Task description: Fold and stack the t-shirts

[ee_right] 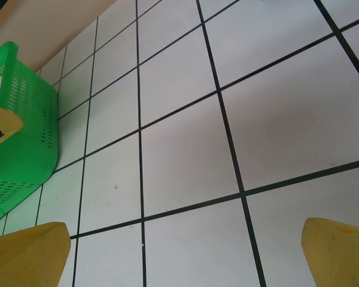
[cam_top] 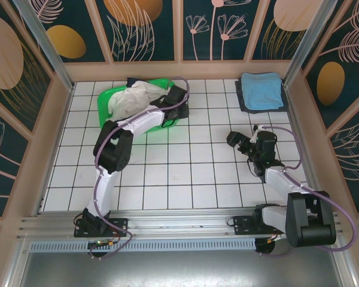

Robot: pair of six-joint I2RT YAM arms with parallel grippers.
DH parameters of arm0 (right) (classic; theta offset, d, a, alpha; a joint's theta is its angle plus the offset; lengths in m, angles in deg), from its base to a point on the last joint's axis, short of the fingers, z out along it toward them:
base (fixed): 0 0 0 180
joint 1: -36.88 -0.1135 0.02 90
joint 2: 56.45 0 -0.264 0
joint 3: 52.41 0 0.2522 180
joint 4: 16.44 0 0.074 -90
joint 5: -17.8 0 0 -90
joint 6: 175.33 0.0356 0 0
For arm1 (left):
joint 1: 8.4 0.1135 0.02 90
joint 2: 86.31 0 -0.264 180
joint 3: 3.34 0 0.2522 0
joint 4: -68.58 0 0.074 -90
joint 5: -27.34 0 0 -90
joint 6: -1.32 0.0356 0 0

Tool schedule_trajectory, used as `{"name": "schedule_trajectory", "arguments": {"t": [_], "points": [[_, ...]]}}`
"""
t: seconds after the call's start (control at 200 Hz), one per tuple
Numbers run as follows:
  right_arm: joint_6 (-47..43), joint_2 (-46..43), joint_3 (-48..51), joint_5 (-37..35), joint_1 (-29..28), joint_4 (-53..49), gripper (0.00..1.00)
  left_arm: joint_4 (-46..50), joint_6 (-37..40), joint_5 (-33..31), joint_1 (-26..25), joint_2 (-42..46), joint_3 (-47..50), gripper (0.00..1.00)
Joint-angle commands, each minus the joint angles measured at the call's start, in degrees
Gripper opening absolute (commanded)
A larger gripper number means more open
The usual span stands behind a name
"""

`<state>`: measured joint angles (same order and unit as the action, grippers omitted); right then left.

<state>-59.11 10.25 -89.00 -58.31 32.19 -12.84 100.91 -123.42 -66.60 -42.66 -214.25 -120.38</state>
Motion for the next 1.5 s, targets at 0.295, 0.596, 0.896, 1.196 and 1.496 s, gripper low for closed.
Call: {"name": "schedule_trajectory", "arguments": {"t": [0.295, 0.596, 0.896, 1.196, 1.496], "points": [[0.55, 0.16, -0.74, 3.34, 0.21, 1.1, 0.99, 10.47, -2.95, -5.35, 7.58, -5.91, -15.83, 0.34], [0.15, 0.01, -0.04, 4.17, 0.15, 0.9, 0.99, 12.58, 25.65, -7.73, 7.72, 11.4, -5.73, 0.67], [-0.32, 3.5, -1.65, 4.67, 0.27, 1.93, 0.99, 6.0, 46.6, -24.33, 7.78, 44.05, 37.86, 0.75], [-2.55, 7.06, -7.05, 7.12, 0.19, 0.72, 0.99, 6.01, 49.67, -24.43, 11.13, 34.97, 38.0, 0.76], [-3.1, 5.29, -3.19, 4.97, 0.53, 0.95, 0.99, 5.97, 51.58, -19.21, 15.38, 24.46, 31.25, 0.7]]}}
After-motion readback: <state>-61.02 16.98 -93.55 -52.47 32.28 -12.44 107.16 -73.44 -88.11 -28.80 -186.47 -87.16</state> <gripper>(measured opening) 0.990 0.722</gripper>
